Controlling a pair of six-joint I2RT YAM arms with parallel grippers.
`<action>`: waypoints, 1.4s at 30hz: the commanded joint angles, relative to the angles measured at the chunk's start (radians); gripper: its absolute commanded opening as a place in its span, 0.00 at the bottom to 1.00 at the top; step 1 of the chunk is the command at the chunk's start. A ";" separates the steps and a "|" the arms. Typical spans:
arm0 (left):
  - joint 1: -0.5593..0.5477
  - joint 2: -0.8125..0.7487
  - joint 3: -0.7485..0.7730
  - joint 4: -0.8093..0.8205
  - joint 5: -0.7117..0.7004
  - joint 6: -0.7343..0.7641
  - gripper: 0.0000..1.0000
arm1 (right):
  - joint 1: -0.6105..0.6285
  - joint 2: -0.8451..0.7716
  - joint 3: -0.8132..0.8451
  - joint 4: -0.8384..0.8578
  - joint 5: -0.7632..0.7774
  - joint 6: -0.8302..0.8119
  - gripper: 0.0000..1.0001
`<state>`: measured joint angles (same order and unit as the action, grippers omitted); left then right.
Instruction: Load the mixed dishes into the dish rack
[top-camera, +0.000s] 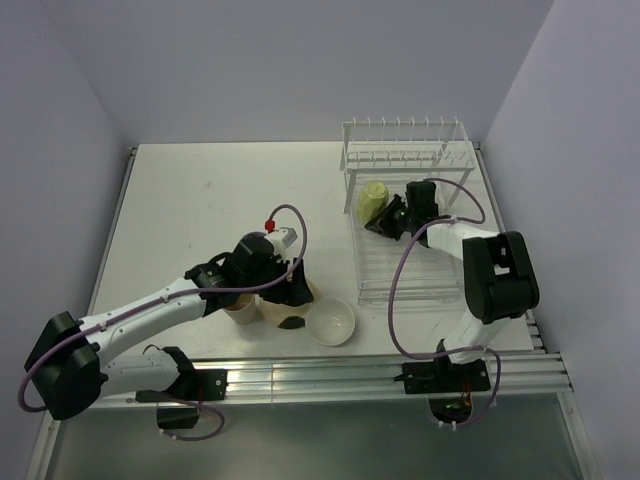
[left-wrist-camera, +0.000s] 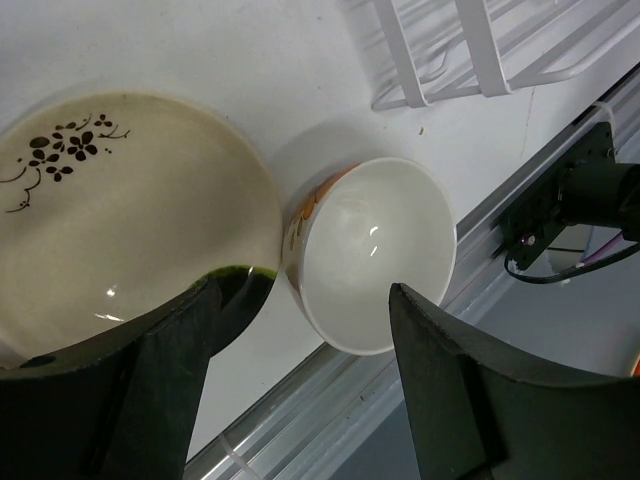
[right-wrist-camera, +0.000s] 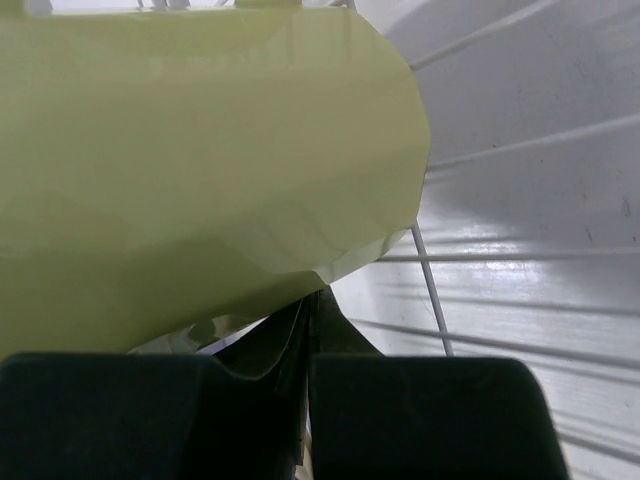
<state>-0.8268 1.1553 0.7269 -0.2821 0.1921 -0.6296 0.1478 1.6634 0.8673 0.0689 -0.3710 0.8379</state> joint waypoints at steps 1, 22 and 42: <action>-0.021 0.018 0.043 0.023 -0.025 0.002 0.75 | -0.008 0.029 0.058 0.055 -0.019 0.006 0.00; -0.103 0.173 0.034 0.070 -0.069 -0.027 0.66 | -0.011 -0.211 -0.135 0.045 -0.008 -0.020 0.00; -0.120 0.294 0.006 0.210 -0.043 -0.041 0.21 | 0.013 -0.867 -0.094 -0.570 -0.061 -0.252 0.53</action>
<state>-0.9405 1.4570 0.7345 -0.1204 0.1421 -0.6685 0.1535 0.8257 0.7273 -0.3862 -0.3885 0.6495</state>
